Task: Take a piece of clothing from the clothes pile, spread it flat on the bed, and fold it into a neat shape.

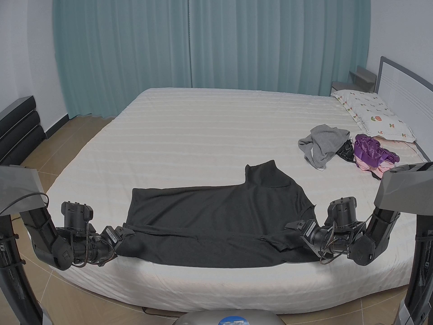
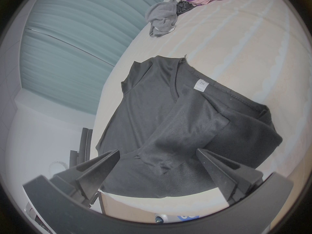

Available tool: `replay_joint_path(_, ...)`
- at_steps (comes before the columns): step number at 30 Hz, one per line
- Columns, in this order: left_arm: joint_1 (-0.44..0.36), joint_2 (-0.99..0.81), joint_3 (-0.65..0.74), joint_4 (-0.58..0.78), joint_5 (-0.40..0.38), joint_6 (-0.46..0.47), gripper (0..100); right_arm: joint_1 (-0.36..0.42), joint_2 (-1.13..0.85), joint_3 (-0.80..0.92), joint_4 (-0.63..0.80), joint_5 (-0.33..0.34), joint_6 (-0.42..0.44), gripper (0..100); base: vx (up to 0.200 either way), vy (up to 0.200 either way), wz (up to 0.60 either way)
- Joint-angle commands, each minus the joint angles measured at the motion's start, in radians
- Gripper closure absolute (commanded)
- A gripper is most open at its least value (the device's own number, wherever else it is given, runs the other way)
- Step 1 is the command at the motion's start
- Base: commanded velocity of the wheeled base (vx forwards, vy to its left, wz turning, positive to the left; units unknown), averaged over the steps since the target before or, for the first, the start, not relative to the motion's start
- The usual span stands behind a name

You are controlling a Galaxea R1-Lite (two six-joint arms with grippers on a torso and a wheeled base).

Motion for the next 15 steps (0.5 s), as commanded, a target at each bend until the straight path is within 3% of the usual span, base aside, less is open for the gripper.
replay_joint_path(1,0.0,0.002,0.001,0.001,0.0,0.001,0,0.002,0.022,-0.017,0.015,-0.019,-0.004,0,0.0,0.0,0.0)
replay_joint_path(6,-0.002,0.005,-0.004,-0.005,0.0,0.001,0,0.002,0.013,-0.052,0.112,-0.055,-0.003,0,0.0,0.0,0.0)
replay_joint_path(15,-0.014,0.013,-0.015,-0.007,0.0,0.002,0,-0.015,0.057,-0.112,0.157,-0.137,-0.012,0,0.0,0.0,0.0)
